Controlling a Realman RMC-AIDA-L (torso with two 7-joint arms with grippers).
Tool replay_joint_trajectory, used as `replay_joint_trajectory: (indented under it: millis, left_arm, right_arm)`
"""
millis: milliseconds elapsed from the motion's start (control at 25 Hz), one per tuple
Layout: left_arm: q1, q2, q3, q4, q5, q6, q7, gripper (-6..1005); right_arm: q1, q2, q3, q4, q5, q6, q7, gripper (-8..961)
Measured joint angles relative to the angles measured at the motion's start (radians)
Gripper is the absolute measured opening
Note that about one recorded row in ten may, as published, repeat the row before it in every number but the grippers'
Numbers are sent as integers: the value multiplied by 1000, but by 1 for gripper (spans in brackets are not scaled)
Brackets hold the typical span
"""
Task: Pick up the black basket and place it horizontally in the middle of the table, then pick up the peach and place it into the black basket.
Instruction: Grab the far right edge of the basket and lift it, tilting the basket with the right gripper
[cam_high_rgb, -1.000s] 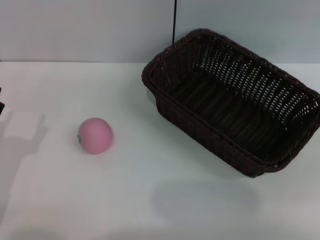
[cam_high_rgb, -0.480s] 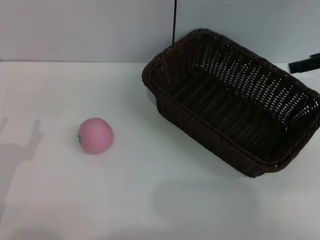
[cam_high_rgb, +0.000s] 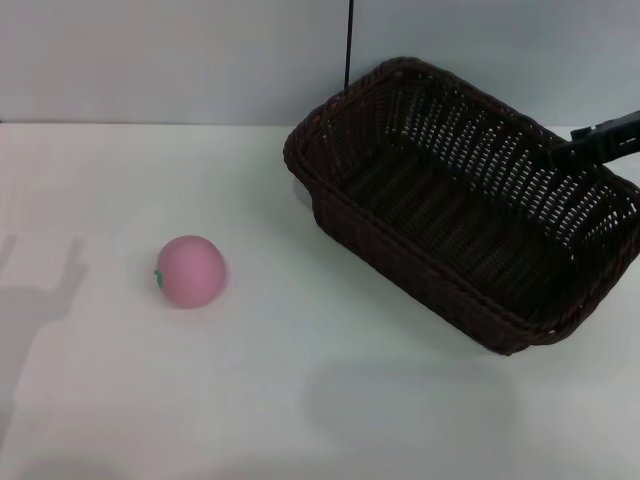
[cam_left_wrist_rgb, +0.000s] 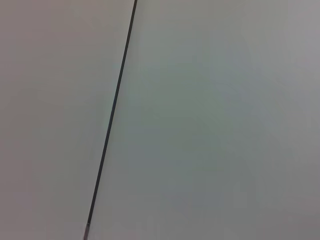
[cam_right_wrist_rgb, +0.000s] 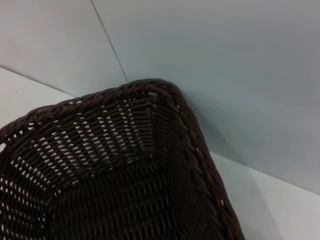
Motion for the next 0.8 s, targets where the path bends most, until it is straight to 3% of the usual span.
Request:
replay_joint_trajectory:
  millis: [280, 480, 800]
  left_arm:
    - [-5, 0, 0, 0, 0, 0, 0, 834]
    - [-8, 0, 0, -2, 0, 0, 0, 834]
    - [-9, 1, 0, -9, 0, 7, 0, 833]
  right_arm:
    - [3, 0, -2, 25, 0, 30, -14, 790]
    - [3, 0, -3, 42, -3, 59, -27, 599]
    - [6, 10, -3, 52, 0, 102, -80, 465]
